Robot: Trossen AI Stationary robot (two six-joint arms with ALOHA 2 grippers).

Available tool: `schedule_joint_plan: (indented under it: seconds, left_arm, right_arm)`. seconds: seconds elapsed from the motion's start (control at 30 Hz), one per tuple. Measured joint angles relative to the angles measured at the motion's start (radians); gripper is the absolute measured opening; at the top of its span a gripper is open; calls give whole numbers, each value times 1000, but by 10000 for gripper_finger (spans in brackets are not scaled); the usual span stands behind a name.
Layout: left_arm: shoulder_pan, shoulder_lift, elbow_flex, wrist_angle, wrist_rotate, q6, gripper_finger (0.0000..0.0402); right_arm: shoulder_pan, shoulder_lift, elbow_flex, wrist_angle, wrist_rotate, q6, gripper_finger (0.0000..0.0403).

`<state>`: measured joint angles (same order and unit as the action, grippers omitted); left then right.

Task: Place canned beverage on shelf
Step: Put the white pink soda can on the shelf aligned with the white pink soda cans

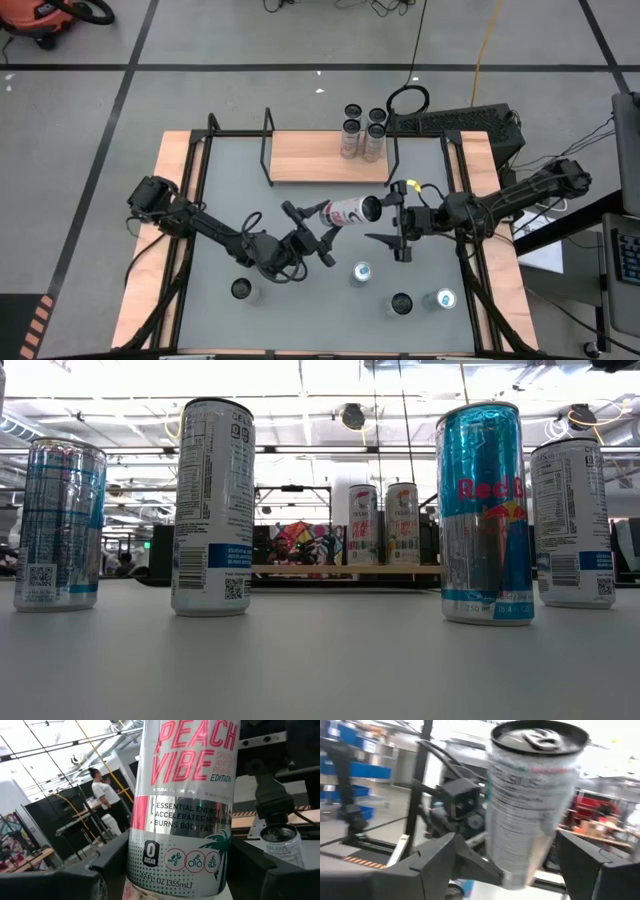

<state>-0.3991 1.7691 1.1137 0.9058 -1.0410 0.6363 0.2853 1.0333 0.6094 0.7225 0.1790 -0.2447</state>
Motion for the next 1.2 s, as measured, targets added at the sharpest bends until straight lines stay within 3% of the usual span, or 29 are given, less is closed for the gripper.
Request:
schedule_joint_plan:
  seconds: [0.17, 0.63, 1.2]
  left_arm:
    - [19, 0, 0, 15, 32, 22, 253]
    - [25, 0, 0, 7, 41, 24, 253]
    - [32, 0, 0, -68, 51, -56, 253]
  right_arm:
    - [-22, 3, 4, 23, -68, -13, 276]
    - [-73, 3, 15, -22, -80, -55, 302]
    - [-70, 63, 16, 195, -106, -3, 302]
